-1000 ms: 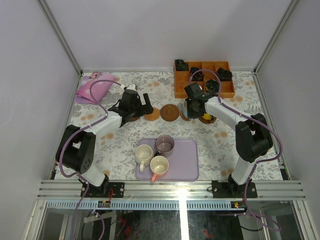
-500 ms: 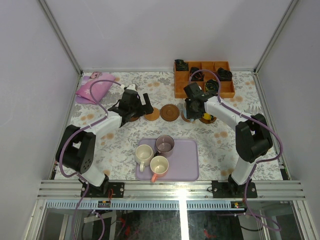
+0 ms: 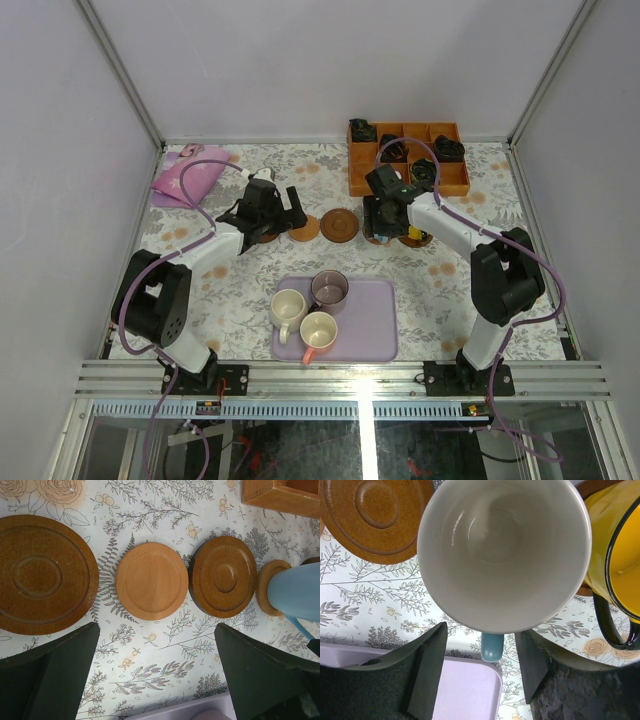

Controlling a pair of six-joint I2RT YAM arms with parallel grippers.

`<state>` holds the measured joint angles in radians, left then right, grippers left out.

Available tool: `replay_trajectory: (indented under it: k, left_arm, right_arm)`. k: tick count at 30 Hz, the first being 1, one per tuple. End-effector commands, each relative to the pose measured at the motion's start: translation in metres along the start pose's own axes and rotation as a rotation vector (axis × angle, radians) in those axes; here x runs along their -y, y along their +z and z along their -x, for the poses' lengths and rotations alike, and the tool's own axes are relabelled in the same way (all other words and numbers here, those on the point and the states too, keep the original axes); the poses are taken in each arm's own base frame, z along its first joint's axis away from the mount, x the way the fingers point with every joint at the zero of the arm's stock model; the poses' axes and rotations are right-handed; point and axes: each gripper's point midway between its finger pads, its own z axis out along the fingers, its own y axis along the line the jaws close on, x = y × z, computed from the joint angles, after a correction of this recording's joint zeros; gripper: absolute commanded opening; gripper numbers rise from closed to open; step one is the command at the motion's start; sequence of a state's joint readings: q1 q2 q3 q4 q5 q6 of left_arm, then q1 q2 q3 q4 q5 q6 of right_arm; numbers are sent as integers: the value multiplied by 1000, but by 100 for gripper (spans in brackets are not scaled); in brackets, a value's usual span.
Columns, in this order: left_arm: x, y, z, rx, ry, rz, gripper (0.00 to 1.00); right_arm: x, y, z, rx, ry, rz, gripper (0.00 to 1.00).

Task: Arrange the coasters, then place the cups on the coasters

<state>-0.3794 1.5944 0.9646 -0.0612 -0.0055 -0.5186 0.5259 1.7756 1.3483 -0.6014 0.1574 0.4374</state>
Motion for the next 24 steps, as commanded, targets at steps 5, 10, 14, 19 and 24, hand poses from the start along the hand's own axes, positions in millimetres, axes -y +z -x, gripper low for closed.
replay_trajectory:
  k: [5, 10, 14, 19, 24]
  left_arm:
    - [0, -3, 5, 22, 10, -9, 100]
    - [1, -12, 3, 6, 35, -17, 100]
    - [-1, -26, -5, -28, 56, -21, 100]
    - [1, -44, -22, -72, 56, -46, 100]
    - [12, -63, -35, -97, 49, -82, 100]
  right_arm:
    - [-5, -35, 23, 104, -1, 8, 64]
    - [3, -59, 32, 170, 8, -15, 66]
    - [11, -83, 40, 241, 14, -20, 68]
    - [2, -104, 39, 305, -38, 81, 68]
    - [-28, -114, 20, 275, -137, 248, 67]
